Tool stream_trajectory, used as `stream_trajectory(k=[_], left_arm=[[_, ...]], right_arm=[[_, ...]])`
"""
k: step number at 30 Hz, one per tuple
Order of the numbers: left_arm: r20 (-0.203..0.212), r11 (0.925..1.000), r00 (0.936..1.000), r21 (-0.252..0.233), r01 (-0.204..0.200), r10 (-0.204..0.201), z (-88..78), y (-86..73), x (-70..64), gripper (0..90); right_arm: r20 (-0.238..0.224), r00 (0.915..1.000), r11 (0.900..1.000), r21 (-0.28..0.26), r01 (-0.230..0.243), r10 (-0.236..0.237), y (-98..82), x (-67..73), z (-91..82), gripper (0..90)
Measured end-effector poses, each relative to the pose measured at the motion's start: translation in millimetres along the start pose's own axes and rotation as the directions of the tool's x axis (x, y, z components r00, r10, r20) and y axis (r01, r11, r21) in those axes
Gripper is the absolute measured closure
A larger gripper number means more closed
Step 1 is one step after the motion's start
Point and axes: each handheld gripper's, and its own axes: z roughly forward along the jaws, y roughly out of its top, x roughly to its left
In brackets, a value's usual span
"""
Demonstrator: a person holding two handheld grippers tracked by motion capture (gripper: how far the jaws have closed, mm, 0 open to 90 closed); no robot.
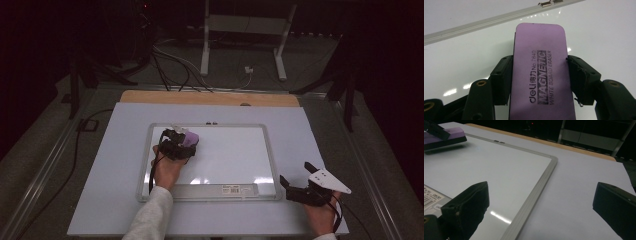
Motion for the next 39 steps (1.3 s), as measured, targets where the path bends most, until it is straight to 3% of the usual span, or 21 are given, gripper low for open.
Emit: stream_trajectory(k=[23,39], left_arm=[[0.003,0.9966,0.9991,-0.070,0.043,-0.043,-27.6,-3.0,7.4,42.0],[-0.002,0.9933,0.9973,-0.090,0.073,-0.073,-45.2,-12.4,15.6,42.0]], right_arm=[[0.003,1.0000,1.000,-0.002,-0.004,0.004,0.0,-0.4,-0.3,1.0],[0.000,1.0000,1.000,-0.003,-0.006,0.006,-0.3,-0.3,-0.2,1.0]])
